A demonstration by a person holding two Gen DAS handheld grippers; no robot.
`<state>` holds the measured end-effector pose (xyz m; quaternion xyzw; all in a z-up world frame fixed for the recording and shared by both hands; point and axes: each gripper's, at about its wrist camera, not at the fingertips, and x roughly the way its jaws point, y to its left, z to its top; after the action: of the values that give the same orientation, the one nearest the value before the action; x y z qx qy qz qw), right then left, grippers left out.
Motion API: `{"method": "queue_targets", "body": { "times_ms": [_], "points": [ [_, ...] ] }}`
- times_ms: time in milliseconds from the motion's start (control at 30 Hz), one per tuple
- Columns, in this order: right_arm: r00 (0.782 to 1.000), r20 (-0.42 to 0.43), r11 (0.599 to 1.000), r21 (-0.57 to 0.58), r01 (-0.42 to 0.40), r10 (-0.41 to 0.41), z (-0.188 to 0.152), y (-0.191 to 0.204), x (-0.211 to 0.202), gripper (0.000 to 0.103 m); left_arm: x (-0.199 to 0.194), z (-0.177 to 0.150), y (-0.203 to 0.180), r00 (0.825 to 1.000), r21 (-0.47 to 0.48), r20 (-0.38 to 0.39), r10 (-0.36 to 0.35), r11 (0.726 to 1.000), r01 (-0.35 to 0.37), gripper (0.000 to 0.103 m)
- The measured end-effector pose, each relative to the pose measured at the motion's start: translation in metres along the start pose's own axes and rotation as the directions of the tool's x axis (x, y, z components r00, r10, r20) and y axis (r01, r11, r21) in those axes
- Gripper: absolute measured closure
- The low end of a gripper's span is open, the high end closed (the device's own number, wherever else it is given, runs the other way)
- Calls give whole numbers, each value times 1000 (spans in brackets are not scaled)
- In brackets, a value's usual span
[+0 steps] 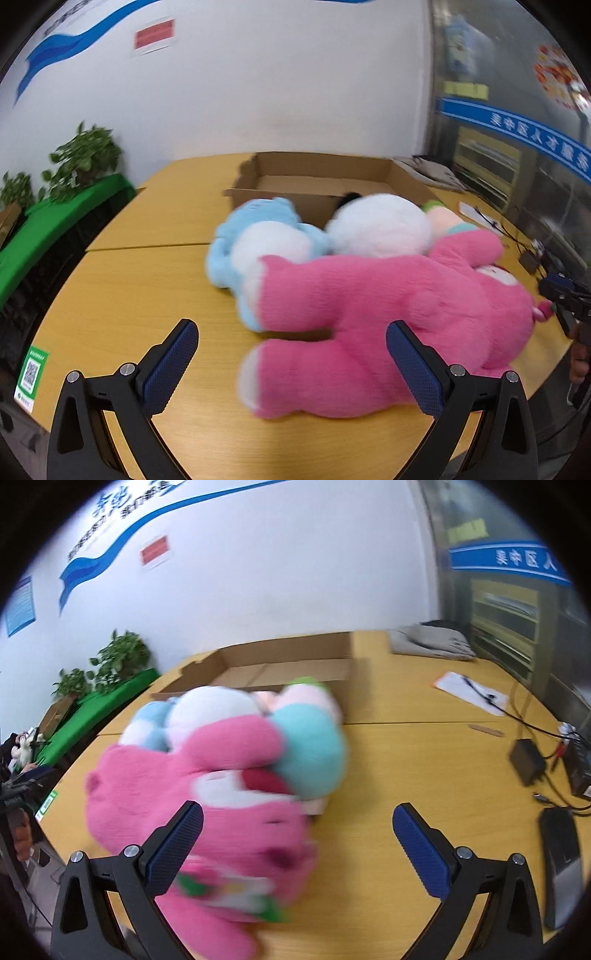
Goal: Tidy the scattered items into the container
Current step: 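Move both grippers onto the large pink plush bear lying on the table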
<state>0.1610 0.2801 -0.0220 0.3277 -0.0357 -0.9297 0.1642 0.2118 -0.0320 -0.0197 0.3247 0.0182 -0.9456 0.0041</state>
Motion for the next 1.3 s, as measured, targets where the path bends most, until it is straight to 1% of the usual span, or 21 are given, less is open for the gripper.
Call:
{"method": "queue_targets", "body": {
  "times_ms": [67,167,267,500,633,700,800,933,1067,1300],
  "points": [
    [999,-38,999,34,9,-8,-6,19,8,1,2,2,-15,1000,14,-2,-30,999,30,0],
    [999,-32,999,39,37,-36,-11,40,7,1,5,3,-32,995,31,-19,-101,994,102,0],
    [995,-38,996,16,88,-87,-17,53,5,1,6,3,-36,993,40,-21,-119,992,120,0],
    [987,-64,989,25,146,-144,-22,55,2,1,11,-1,-28,989,17,-40,-143,989,144,0],
    [985,-72,988,19,156,-155,-19,56,5,1,16,3,-24,986,11,-39,-164,986,165,0],
    [985,-65,987,2,162,-161,-17,58,6,1,19,4,-26,985,21,-44,-169,985,170,0],
    [985,-60,987,8,160,-159,-15,58,6,1,22,2,-31,982,39,-58,-182,982,185,0],
    [986,-65,988,6,152,-152,-17,58,8,1,24,1,-36,981,46,-65,-182,982,185,0],
    [985,-65,987,-11,159,-159,-14,57,10,1,25,4,-36,980,33,-61,-188,981,190,0],
    [986,-86,990,-18,142,-143,-9,51,21,1,39,11,-32,974,11,-83,-210,977,212,0]
  ]
}}
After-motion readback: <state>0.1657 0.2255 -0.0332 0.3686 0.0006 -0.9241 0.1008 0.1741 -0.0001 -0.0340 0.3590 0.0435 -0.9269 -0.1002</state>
